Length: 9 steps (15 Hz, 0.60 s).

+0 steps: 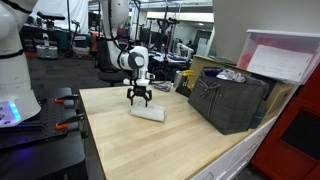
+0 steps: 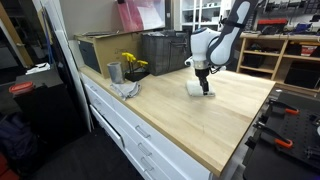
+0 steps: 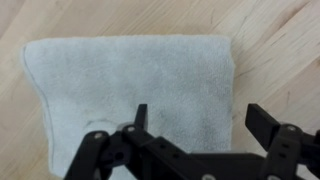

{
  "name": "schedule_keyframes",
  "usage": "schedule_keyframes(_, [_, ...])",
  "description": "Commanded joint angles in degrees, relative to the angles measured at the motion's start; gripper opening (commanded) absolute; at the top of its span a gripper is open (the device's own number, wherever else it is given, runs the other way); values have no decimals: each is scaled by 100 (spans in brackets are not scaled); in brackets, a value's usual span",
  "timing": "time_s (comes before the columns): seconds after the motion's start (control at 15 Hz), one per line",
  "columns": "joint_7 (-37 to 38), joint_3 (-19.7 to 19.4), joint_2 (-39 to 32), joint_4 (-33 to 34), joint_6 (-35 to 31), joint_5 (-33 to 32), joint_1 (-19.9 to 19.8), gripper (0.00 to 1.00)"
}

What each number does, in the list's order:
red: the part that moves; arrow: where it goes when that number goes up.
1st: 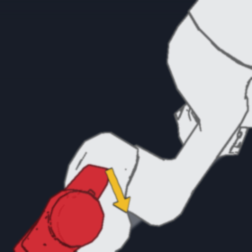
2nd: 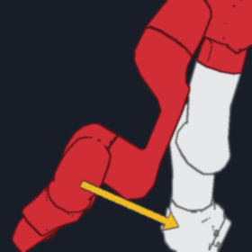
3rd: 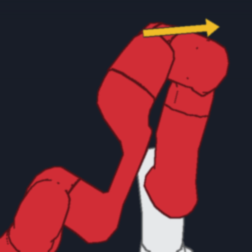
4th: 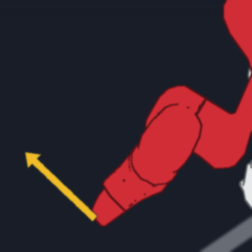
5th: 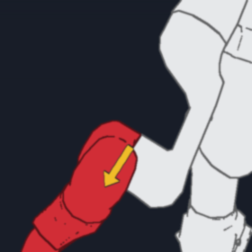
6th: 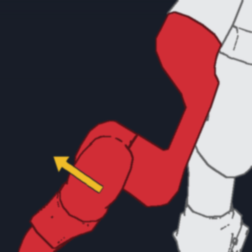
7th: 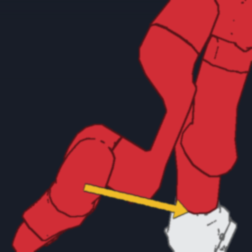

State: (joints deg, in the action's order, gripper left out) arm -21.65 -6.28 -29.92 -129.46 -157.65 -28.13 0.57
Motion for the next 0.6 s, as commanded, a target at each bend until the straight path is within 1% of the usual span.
schedule_keyframes(0.0, [504,-53,-245,92,-59,94,22,100])
schedule_keyframes(0.13, [709,-55,-363,79,-106,149,47,100])
schedule_keyframes(0.2, [863,-115,-408,78,-134,127,109,82])
schedule_keyframes(0.27, [1057,-221,-460,92,-179,38,207,74])
schedule_keyframes(0.33, [1150,-235,-464,94,-194,46,220,68])
schedule_keyframes(0.4, [1268,-315,-458,104,-221,0,285,59])
schedule_keyframes(0.53, [1447,-487,-438,116,-299,-123,414,45])
